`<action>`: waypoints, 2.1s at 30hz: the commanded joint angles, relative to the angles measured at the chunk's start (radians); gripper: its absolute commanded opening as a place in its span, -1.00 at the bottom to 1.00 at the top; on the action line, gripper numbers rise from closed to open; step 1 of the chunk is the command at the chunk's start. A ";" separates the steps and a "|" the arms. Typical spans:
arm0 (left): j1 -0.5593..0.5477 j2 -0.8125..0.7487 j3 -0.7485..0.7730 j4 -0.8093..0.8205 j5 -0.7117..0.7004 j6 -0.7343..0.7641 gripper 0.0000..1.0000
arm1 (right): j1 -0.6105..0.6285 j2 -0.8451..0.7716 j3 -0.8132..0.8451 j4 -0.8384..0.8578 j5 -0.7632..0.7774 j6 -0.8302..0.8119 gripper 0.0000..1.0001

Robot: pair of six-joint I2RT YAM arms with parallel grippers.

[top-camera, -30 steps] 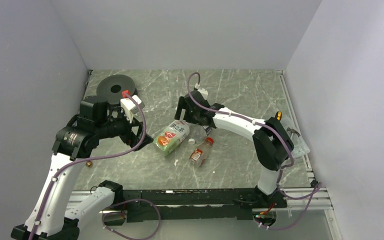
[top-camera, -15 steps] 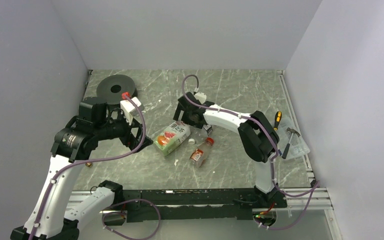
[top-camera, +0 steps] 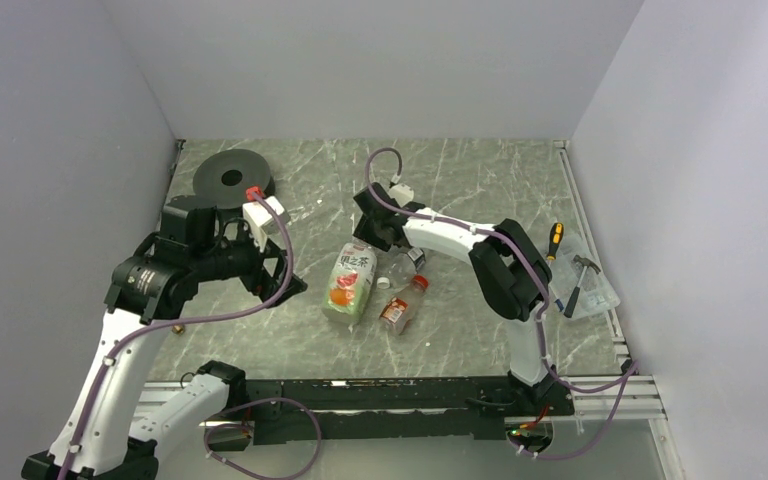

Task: Unscrew the bottle caps

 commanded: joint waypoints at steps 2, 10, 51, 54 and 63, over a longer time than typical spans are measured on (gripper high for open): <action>0.000 -0.001 -0.037 0.036 -0.004 0.011 0.99 | 0.002 -0.039 -0.005 0.063 0.009 0.010 -0.20; 0.000 0.010 -0.089 0.101 -0.050 -0.049 0.99 | 0.021 -0.184 -0.077 0.172 0.014 0.011 -0.43; 0.010 0.030 0.041 0.047 0.236 -0.216 0.99 | 0.333 -0.668 -0.181 0.756 0.110 -0.305 -0.65; 0.013 0.024 0.057 0.050 0.242 -0.216 0.99 | 0.362 -0.640 -0.146 0.780 0.113 -0.336 -0.66; 0.017 0.018 0.084 0.079 0.315 -0.262 0.99 | 0.429 -0.648 -0.174 0.860 0.184 -0.412 -0.71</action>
